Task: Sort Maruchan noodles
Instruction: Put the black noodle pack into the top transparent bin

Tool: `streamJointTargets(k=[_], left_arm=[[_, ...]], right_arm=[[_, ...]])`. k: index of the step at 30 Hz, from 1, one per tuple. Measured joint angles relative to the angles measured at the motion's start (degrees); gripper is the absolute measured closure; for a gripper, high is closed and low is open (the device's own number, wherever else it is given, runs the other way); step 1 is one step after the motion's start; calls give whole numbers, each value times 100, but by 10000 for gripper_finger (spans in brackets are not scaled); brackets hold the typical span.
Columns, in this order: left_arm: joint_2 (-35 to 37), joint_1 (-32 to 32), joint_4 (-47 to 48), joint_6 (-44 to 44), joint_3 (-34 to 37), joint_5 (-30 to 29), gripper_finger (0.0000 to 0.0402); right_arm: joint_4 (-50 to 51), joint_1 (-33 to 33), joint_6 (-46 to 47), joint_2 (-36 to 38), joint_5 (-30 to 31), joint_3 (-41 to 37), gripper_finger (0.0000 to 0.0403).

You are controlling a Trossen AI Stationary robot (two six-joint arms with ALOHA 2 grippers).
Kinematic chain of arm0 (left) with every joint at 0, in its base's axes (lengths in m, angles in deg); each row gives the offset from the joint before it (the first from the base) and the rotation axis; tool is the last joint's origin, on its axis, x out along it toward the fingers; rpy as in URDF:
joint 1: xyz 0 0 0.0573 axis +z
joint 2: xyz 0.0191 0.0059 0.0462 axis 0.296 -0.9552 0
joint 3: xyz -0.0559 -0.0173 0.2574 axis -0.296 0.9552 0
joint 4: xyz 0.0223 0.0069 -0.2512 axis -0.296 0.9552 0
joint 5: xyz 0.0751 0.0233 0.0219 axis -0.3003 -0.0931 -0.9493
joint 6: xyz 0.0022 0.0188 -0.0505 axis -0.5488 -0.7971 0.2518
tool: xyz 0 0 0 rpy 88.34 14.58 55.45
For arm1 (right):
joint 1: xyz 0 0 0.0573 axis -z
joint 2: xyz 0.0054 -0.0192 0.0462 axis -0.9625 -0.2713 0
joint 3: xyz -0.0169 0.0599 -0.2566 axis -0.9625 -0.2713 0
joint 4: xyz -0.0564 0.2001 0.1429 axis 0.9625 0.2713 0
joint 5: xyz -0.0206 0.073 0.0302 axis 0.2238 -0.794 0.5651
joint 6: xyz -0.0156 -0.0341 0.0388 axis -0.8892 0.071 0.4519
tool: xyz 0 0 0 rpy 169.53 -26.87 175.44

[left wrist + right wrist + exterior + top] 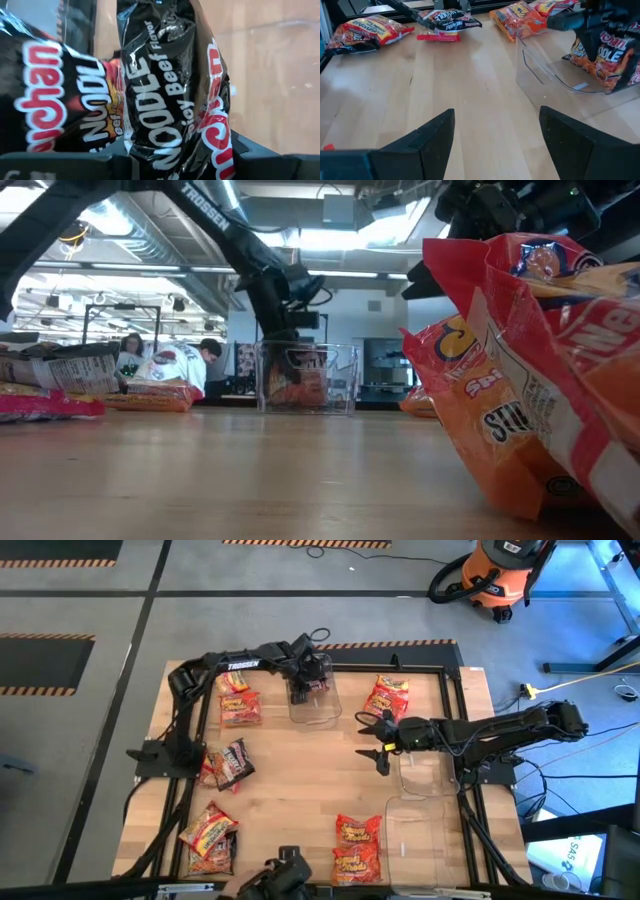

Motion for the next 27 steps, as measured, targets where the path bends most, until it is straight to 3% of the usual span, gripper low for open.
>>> streamJointTargets(k=[8,16,27], left_arm=[[-138,-33,-163,114,-15,-408,261],[-148,-93,-227,247,-9,-568,219],[312,-80,-227,402,-7,-726,214]], right_arm=[[0,0,6,0,-2,0,133],[11,0,5,0,-4,0,133],[3,0,4,0,-53,0,133]])
